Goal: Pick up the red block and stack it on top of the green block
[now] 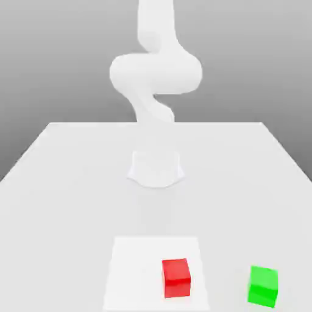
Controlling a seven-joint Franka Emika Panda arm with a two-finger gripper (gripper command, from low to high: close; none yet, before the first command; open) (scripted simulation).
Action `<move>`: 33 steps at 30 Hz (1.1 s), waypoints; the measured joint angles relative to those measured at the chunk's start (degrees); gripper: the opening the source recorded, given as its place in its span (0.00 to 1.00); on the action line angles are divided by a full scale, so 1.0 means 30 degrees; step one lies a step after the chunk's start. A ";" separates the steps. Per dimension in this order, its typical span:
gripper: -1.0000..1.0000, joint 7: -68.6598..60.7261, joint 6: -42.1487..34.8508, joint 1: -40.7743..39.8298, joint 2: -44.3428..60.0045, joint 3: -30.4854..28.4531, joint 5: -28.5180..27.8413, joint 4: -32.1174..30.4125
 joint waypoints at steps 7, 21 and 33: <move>0.50 -0.0103 0.2202 0.0204 0.4966 0.0239 -0.0061 -0.1433; 0.50 -0.0272 0.6498 0.0723 1.4659 0.0635 -0.0227 -0.4231; 0.00 -0.0062 1.0301 0.1023 1.9938 0.0377 -0.0566 -0.4164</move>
